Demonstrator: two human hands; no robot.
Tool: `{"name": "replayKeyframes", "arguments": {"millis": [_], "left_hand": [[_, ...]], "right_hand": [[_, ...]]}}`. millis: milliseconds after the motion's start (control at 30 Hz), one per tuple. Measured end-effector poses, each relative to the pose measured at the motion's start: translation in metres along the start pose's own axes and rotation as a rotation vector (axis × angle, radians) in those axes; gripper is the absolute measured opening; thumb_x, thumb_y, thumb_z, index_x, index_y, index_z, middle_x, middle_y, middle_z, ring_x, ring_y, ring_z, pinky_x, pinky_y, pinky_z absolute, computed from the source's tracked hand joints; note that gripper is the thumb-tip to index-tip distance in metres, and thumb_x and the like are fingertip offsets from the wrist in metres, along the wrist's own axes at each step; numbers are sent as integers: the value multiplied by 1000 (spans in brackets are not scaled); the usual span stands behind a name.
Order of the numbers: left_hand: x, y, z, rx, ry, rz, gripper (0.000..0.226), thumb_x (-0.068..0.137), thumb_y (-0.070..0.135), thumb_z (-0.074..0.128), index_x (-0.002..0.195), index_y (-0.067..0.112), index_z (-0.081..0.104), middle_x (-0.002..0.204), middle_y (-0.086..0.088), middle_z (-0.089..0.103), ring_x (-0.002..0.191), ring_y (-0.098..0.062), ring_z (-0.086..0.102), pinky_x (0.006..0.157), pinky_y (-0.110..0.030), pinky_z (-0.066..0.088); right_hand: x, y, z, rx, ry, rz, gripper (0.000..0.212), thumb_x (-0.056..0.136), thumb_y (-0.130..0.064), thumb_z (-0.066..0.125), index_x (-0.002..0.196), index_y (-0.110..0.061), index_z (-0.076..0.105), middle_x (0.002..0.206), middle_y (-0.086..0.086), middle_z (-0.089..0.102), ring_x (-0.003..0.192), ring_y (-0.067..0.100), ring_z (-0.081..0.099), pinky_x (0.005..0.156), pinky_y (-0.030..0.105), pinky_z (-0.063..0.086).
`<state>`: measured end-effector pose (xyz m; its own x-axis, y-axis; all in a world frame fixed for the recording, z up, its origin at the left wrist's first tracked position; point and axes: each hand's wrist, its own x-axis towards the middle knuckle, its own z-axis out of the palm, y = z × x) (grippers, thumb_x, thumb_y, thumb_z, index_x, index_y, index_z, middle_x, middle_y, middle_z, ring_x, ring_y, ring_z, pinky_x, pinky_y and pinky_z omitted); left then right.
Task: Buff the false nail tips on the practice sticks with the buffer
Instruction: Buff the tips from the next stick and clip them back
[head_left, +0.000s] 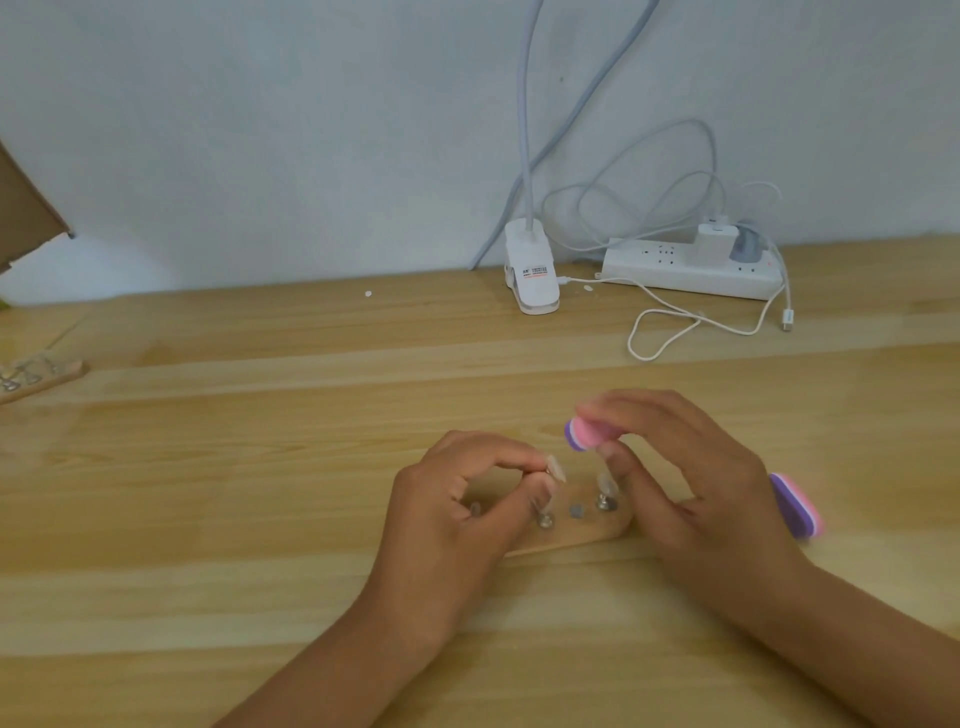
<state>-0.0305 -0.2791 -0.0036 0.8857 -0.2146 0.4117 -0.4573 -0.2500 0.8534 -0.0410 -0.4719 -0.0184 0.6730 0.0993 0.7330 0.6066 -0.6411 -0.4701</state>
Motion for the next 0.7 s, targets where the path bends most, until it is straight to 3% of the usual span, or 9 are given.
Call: {"name": "replayKeyframes", "arguments": {"millis": [133,333,433,567,700], "left_hand": [[1,3,1,-16,-21,-32,5,78,27,71,82,30,72,82,14,71,85,-10,66,74,-23,48],[0,2,-1,-11,-16,-40,7,77,21,77,81,27,75,81,12,71,85,-9,66,75,-16,46],[0,4,-1,-18,-15,-29,8,76,29,76,83,25,76,81,12,71,84,-9,66,74,-16,47],[0,4,-1,-6,-9,-44,6,76,24,78,81,25,75,81,12,71,83,-8,67,73,-16,47],[-1,6,0,-41,-28,-69,13,76,37,73,83,27,77,80,10,71,80,-6,66,68,-24,52]], "right_hand": [[-5,-6,0,40,-86,-146,28,96,-8,54,121,-7,67,121,6,65,115,13,61,100,21,45],[-3,-3,-1,2,-87,-135,27,94,0,57,116,-4,72,121,8,66,113,16,62,98,25,48],[-6,-3,0,4,-135,-205,33,89,10,59,116,-5,71,121,9,66,115,17,62,99,25,48],[-2,0,-2,20,-78,-133,30,90,7,60,115,-7,71,121,6,66,114,14,62,97,25,49],[-6,-4,1,1,-118,-269,29,93,8,57,113,-5,73,118,11,65,111,22,63,94,29,49]]}}
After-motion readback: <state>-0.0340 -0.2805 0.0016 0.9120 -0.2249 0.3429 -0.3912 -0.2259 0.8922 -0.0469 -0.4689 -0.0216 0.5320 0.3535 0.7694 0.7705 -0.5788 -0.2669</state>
